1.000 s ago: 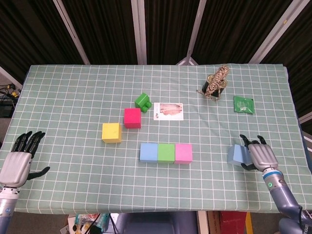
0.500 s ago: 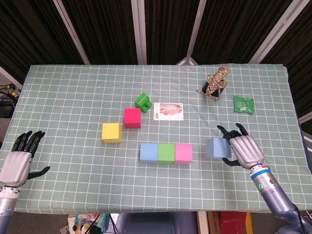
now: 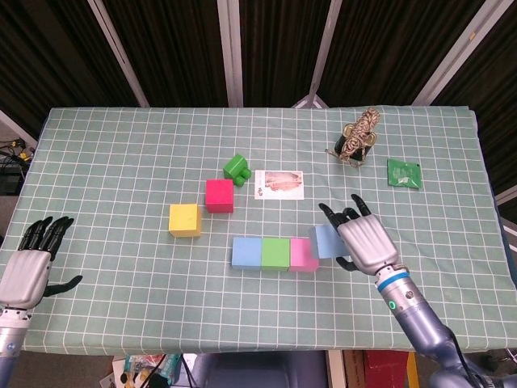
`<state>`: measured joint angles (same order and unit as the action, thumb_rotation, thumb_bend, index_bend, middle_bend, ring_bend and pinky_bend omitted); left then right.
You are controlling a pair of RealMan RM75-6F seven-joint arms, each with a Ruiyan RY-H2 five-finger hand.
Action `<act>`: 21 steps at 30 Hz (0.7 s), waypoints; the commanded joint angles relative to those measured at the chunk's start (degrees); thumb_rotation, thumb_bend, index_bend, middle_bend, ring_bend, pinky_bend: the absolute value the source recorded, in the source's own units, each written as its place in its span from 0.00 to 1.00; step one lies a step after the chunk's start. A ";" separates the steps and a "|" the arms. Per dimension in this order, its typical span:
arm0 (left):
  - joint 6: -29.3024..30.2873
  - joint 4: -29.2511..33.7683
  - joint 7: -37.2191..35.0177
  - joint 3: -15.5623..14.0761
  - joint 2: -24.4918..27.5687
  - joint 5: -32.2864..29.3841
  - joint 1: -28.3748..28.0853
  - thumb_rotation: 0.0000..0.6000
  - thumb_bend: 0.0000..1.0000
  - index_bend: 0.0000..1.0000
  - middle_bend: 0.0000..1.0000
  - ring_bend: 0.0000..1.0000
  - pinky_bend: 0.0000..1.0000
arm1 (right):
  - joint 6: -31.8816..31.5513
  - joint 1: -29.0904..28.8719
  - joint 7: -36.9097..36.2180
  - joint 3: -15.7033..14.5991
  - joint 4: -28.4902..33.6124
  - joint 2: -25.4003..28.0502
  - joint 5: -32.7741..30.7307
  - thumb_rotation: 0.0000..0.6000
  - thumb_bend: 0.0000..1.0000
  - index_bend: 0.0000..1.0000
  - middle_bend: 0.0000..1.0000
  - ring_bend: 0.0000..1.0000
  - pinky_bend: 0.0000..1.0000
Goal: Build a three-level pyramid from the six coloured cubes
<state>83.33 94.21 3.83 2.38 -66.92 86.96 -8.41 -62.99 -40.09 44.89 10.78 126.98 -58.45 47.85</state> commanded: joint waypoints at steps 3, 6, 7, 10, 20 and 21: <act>-0.37 0.21 -1.18 -0.27 0.34 -0.06 0.05 1.00 0.09 0.00 0.06 0.00 0.03 | -6.23 -5.79 8.99 0.03 1.77 -6.35 -10.24 1.00 0.26 0.00 0.45 0.25 0.00; -0.82 0.31 -1.70 -0.43 0.54 -0.01 -0.09 1.00 0.09 0.00 0.06 0.00 0.03 | -9.73 -7.78 11.80 0.30 2.09 -9.43 -15.00 1.00 0.26 0.00 0.45 0.25 0.00; -0.85 0.31 -1.76 -0.42 0.56 -0.01 -0.11 1.00 0.09 0.00 0.06 0.00 0.03 | -10.54 -8.26 12.43 0.40 2.25 -10.07 -16.10 1.00 0.26 0.00 0.45 0.25 0.00; -0.97 0.35 -2.16 -0.41 0.65 -0.09 -0.15 1.00 0.09 0.00 0.06 0.00 0.03 | -13.83 -10.29 15.19 0.74 3.12 -12.17 -20.19 1.00 0.26 0.00 0.45 0.25 0.00; -1.19 0.35 -3.07 -0.34 0.82 -0.34 -0.23 1.00 0.09 0.00 0.06 0.00 0.03 | -19.00 -13.92 17.70 1.58 4.68 -15.46 -25.10 1.00 0.26 0.00 0.45 0.25 0.00; -1.24 0.34 -3.13 -0.34 0.82 -0.38 -0.24 1.00 0.09 0.00 0.06 0.00 0.03 | -19.20 -14.11 17.82 1.54 4.75 -15.59 -25.28 1.00 0.26 0.00 0.45 0.25 0.00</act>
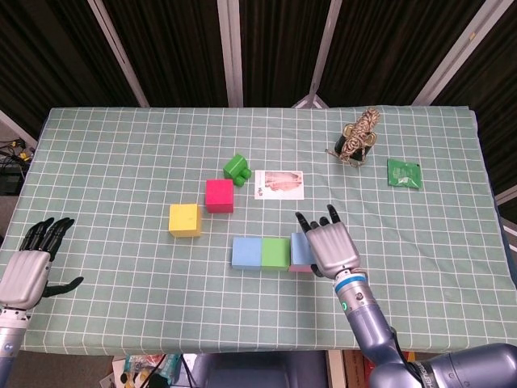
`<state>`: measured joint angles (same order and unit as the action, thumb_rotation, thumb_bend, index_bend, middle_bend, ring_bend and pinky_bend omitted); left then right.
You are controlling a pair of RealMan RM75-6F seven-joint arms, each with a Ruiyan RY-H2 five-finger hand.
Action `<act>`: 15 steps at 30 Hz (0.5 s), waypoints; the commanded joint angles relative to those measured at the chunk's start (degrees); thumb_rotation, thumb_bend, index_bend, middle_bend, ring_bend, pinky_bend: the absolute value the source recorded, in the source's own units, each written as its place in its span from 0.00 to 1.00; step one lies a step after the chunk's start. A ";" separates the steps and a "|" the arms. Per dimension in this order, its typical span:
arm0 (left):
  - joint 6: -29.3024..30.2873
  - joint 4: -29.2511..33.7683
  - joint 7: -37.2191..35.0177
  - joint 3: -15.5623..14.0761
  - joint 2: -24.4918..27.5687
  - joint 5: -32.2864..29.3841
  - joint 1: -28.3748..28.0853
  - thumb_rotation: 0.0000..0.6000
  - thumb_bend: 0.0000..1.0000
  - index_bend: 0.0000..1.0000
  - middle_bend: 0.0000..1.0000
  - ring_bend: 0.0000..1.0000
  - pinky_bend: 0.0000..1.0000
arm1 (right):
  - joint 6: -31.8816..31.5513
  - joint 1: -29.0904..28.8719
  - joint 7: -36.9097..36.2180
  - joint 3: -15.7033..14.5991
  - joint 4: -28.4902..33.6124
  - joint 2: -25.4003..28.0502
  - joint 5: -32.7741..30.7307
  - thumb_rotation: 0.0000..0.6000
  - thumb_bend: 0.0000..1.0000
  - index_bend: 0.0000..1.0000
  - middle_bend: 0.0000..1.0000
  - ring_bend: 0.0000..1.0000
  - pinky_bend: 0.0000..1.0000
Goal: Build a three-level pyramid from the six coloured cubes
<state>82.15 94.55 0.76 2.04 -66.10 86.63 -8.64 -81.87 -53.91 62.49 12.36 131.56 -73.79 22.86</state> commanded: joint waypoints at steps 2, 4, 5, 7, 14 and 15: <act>-0.18 0.05 -0.23 -0.03 0.03 -0.09 -0.05 1.00 0.09 0.00 0.06 0.00 0.03 | -0.87 -0.77 0.54 -0.08 0.28 -0.60 -0.87 1.00 0.26 0.00 0.45 0.25 0.00; -0.38 0.26 -0.52 -0.08 0.08 -0.15 -0.09 1.00 0.09 0.00 0.06 0.00 0.03 | -1.53 -1.34 0.77 0.08 0.20 -1.07 -1.78 1.00 0.26 0.00 0.45 0.25 0.00; -0.40 0.30 -0.53 -0.08 0.10 -0.12 -0.11 1.00 0.09 0.00 0.06 0.00 0.03 | -1.79 -1.65 0.87 0.20 0.13 -1.30 -2.31 1.00 0.26 0.00 0.45 0.25 0.00; -0.40 0.32 -0.57 -0.10 0.11 -0.08 -0.12 1.00 0.09 0.00 0.06 0.00 0.03 | -2.23 -2.18 1.05 0.46 -0.02 -1.72 -3.24 1.00 0.26 0.00 0.45 0.25 0.00; -0.58 0.26 -1.16 -0.04 0.21 -0.29 -0.18 1.00 0.09 0.00 0.06 0.00 0.03 | -3.10 -3.91 1.53 1.33 -0.98 -3.25 -5.63 1.00 0.26 0.00 0.45 0.25 0.00; -0.62 0.25 -1.29 -0.04 0.23 -0.31 -0.19 1.00 0.09 0.00 0.06 0.00 0.03 | -3.24 -4.19 1.56 1.43 -1.17 -3.55 -5.92 1.00 0.26 0.00 0.45 0.25 0.00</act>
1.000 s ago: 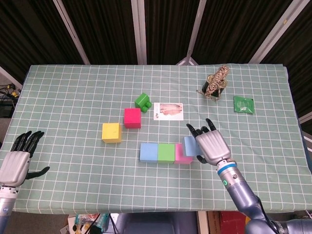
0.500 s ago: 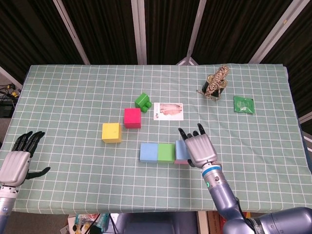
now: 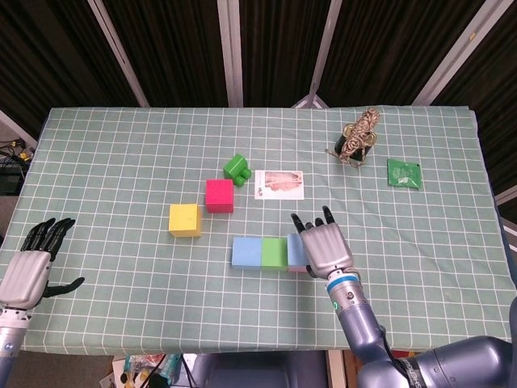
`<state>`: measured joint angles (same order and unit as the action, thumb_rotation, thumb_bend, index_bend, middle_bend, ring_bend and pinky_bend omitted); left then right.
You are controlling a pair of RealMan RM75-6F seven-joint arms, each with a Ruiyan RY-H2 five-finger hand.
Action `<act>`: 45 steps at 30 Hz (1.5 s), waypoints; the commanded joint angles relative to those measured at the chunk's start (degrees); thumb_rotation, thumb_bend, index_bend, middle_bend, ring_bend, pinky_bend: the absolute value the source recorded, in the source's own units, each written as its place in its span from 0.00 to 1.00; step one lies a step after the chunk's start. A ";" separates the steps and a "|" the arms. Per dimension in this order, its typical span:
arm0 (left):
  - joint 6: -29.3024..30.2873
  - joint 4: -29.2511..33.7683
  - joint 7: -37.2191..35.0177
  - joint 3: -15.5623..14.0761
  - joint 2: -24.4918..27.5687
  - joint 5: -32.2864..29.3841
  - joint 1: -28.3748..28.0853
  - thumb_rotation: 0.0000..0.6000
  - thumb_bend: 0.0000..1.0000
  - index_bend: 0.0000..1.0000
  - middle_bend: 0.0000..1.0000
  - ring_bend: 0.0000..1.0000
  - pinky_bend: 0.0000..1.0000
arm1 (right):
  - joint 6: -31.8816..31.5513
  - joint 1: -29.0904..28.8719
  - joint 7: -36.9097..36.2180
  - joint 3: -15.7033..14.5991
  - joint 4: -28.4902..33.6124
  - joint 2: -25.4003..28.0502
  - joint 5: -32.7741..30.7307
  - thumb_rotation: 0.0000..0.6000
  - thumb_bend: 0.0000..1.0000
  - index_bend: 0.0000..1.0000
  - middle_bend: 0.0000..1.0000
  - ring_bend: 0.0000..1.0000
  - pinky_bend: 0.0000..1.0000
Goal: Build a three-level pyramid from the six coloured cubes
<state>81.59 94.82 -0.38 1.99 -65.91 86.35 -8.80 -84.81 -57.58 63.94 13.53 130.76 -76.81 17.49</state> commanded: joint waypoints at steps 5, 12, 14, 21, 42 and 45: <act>-0.15 -0.09 -0.56 0.02 0.15 -0.04 -0.09 1.00 0.09 0.00 0.06 0.00 0.03 | -1.07 -1.66 0.40 0.40 -0.90 -1.56 -1.67 1.00 0.26 0.00 0.45 0.25 0.00; -0.15 -0.08 -0.81 -0.02 0.21 0.03 -0.10 1.00 0.09 0.00 0.06 0.00 0.03 | -2.09 -2.78 0.69 0.45 -1.38 -2.57 -3.11 1.00 0.26 0.00 0.45 0.25 0.00; -0.12 -0.08 -0.82 -0.03 0.19 0.04 -0.09 1.00 0.09 0.00 0.06 0.00 0.03 | -2.34 -2.98 0.74 0.47 -1.49 -2.69 -3.52 1.00 0.26 0.00 0.45 0.25 0.00; -0.14 -0.01 -0.86 -0.03 0.21 0.01 -0.10 1.00 0.09 0.00 0.06 0.00 0.03 | -2.98 -3.80 0.47 1.21 -1.46 -2.80 -4.07 1.00 0.26 0.00 0.45 0.26 0.00; -0.32 -0.03 -0.94 -0.02 0.27 -0.18 -0.18 1.00 0.09 0.00 0.06 0.00 0.03 | -3.53 -5.41 -0.14 1.29 -2.39 -4.36 -5.73 1.00 0.26 0.00 0.45 0.26 0.00; -0.32 -0.02 -0.96 -0.04 0.25 -0.17 -0.18 1.00 0.09 0.00 0.06 0.00 0.03 | -3.67 -5.49 -0.20 1.23 -2.44 -4.41 -5.80 1.00 0.26 0.00 0.45 0.26 0.00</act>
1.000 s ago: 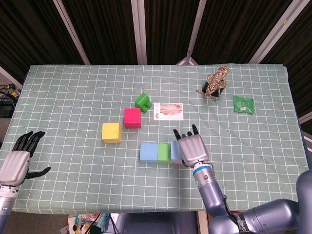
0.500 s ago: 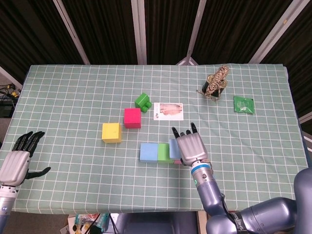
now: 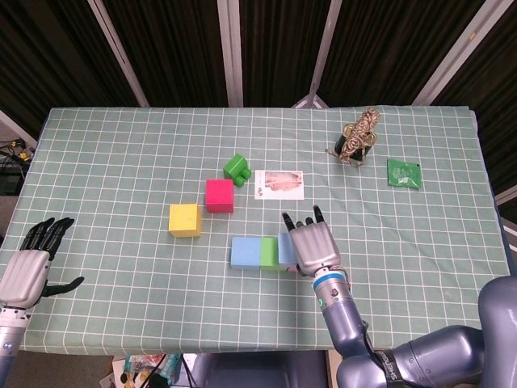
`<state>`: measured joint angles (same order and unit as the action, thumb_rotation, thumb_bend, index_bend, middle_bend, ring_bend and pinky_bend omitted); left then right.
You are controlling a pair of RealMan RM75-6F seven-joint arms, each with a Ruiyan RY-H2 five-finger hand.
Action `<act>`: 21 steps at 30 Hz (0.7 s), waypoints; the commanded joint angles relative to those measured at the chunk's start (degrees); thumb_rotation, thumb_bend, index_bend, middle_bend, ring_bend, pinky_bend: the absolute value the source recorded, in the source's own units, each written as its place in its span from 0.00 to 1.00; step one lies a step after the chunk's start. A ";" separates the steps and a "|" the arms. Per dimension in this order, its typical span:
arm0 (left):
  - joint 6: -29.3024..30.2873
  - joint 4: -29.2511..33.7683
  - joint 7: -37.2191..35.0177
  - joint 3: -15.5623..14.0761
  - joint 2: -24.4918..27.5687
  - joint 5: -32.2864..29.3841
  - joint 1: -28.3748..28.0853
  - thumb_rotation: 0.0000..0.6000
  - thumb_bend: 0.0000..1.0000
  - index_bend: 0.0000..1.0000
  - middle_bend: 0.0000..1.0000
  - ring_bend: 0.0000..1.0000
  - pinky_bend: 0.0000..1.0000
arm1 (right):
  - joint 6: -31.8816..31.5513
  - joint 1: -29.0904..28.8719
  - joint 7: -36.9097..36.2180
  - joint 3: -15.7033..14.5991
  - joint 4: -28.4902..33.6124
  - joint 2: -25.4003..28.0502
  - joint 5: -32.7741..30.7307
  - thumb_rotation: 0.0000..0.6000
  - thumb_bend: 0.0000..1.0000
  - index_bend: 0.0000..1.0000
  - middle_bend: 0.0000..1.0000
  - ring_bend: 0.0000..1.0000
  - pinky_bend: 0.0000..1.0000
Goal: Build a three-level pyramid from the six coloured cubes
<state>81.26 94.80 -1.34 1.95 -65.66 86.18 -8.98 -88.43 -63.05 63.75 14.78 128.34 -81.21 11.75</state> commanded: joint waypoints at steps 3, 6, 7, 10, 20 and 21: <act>0.04 -0.04 0.01 0.00 0.00 0.05 -0.01 1.00 0.09 0.00 0.06 0.00 0.03 | -0.26 -0.09 -0.17 0.09 -0.21 0.02 -0.15 1.00 0.26 0.00 0.45 0.26 0.00; 0.01 -0.02 0.02 0.00 -0.01 0.00 -0.01 1.00 0.09 0.00 0.06 0.00 0.03 | -0.27 -0.16 -0.23 0.14 -0.11 0.15 -0.30 1.00 0.26 0.00 0.45 0.26 0.00; -0.02 -0.01 0.03 -0.01 -0.01 0.00 -0.02 1.00 0.09 0.00 0.06 0.00 0.03 | -0.28 -0.20 -0.21 0.14 -0.13 0.19 -0.33 1.00 0.26 0.00 0.45 0.26 0.00; -0.01 0.02 0.03 -0.04 -0.01 0.06 -0.02 1.00 0.09 0.00 0.06 0.00 0.03 | -0.30 -0.27 -0.25 0.22 -0.17 0.33 -0.46 1.00 0.26 0.00 0.45 0.26 0.00; -0.02 0.07 0.05 -0.04 -0.01 0.00 -0.02 1.00 0.09 0.00 0.06 0.00 0.03 | -0.09 -0.29 -0.66 0.12 -0.25 0.43 -1.18 1.00 0.26 0.00 0.45 0.26 0.00; -0.01 0.07 0.07 -0.04 -0.01 0.03 -0.02 1.00 0.09 0.00 0.06 0.00 0.03 | -0.09 -0.26 -0.87 0.22 -0.36 0.41 -1.13 1.00 0.26 0.00 0.45 0.26 0.00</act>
<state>81.26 94.87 -1.27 1.90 -65.67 86.22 -9.01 -88.53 -63.33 62.97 14.93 128.04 -80.78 10.60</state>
